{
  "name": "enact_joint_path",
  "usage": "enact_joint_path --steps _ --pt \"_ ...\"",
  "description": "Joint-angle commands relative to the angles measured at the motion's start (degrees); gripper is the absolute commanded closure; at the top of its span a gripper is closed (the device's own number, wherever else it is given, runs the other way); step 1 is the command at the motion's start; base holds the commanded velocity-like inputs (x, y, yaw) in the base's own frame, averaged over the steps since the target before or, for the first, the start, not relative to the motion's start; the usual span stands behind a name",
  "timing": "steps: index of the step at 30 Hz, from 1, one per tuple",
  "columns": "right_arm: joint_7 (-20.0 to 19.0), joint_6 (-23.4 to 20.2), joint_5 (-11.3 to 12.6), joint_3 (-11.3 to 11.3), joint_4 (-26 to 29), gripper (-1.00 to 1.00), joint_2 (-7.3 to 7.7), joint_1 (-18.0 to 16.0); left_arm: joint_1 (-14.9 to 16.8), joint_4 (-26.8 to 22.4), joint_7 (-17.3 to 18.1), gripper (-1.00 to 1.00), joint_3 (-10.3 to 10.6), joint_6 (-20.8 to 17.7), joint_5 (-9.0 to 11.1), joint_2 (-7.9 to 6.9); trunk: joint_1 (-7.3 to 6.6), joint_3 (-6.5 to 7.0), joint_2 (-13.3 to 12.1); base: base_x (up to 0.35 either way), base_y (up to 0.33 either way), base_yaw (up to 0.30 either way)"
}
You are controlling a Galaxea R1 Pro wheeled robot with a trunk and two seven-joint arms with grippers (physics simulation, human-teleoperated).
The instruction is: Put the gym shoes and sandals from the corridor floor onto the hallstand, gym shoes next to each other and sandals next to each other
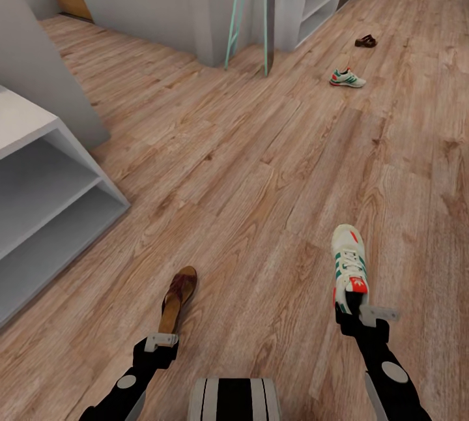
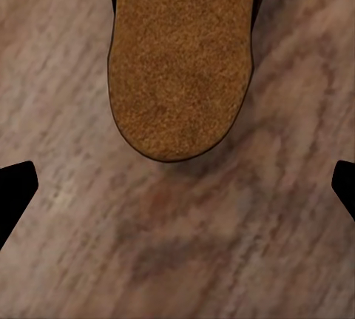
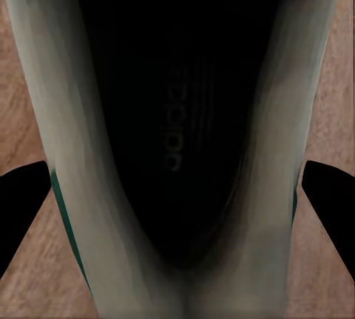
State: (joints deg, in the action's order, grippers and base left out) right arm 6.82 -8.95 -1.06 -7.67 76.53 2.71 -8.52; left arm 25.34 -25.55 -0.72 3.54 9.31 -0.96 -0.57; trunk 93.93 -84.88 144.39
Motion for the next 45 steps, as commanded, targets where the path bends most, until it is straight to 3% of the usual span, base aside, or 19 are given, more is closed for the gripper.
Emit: enact_joint_path --steps 1,7,14,33,45 --pt "0.2 -0.5 -0.1 0.1 1.3 1.0 0.02 0.0 0.0 0.0 -0.1 -1.0 0.2 0.2 -0.1 -0.05 -0.01 -0.04 0.0 0.0 0.0 0.0" --pt "0.2 -5.5 0.0 0.1 7.7 1.0 0.02 0.0 0.1 -0.1 -0.1 -1.0 0.2 0.2 -0.1 0.03 -0.01 -0.05 0.0 0.0 0.0 0.0" --pt "0.2 -10.3 1.1 0.1 9.9 1.0 -0.05 0.0 0.2 -0.3 -0.1 -1.0 0.2 0.2 -0.1 -0.02 0.17 -1.6 0.1 0.0 0.0 0.0" --pt "0.2 -11.6 1.6 0.2 10.1 1.0 -0.14 -0.1 0.0 -0.2 -0.1 -1.0 0.2 0.2 -0.1 -0.39 0.66 -5.81 0.4 0.0 0.0 0.0" --pt "0.2 -11.5 1.5 0.0 10.0 1.0 -0.14 -0.1 -0.2 -0.3 -0.1 -1.0 0.2 0.2 -0.1 -0.4 0.66 -5.81 0.4 0.056 0.0 0.0"
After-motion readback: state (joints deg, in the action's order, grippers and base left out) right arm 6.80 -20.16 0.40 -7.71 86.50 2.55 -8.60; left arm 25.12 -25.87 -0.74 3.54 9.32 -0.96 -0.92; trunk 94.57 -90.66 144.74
